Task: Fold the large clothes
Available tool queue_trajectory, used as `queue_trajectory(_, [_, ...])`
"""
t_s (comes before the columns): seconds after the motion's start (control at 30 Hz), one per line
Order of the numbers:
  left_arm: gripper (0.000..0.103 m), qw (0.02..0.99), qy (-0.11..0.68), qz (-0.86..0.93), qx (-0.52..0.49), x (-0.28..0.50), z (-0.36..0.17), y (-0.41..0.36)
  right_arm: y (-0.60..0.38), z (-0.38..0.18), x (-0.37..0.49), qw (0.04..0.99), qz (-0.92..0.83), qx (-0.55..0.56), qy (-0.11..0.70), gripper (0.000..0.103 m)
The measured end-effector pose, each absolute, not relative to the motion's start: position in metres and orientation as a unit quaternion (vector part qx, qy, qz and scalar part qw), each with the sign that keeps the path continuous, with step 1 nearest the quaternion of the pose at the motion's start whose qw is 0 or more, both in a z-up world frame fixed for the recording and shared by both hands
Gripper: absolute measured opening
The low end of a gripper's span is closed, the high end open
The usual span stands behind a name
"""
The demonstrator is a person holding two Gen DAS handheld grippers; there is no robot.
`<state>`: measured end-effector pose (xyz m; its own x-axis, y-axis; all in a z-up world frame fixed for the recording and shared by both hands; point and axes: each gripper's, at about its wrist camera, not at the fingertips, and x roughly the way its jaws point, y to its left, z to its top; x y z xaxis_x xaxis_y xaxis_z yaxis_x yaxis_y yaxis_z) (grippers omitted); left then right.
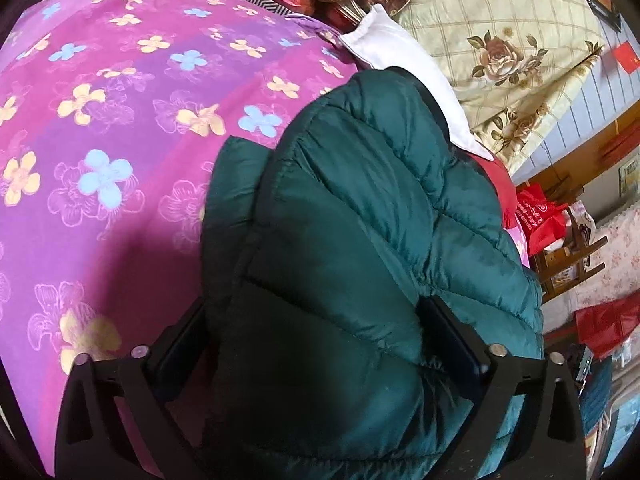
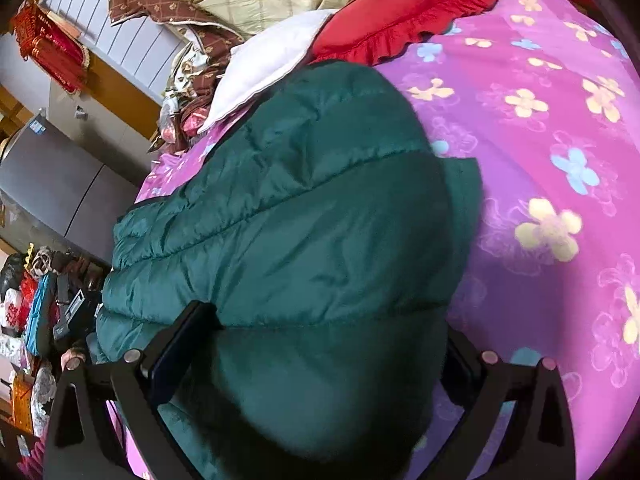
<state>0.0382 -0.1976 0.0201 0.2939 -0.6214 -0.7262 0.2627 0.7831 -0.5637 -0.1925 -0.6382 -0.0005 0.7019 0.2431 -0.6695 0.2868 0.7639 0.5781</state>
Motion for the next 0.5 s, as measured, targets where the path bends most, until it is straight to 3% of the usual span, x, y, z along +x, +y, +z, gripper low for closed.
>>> queue_trajectory(0.1, [0.056, 0.786, 0.516, -0.293, -0.172, 0.033, 0.027, -0.199, -0.629, 0.003, -0.190, 0.859, -0.003, 0.334, 0.387, 0.094])
queue_trajectory(0.23, [0.034, 0.803, 0.494, -0.298, -0.151, 0.021, 0.040, -0.201, -0.621, 0.013, -0.194, 0.865, -0.008, 0.324, 0.382, 0.072])
queue_trajectory(0.37, [0.022, 0.812, 0.478, -0.299, -0.147, 0.009, 0.052, -0.194, -0.615, 0.031, -0.204, 0.874, -0.005, 0.313, 0.371, 0.051])
queue_trajectory(0.5, [0.015, 0.814, 0.470, -0.307, -0.149, -0.006, 0.069, -0.183, -0.607, 0.051, -0.217, 0.884, -0.004, 0.302, 0.356, 0.044])
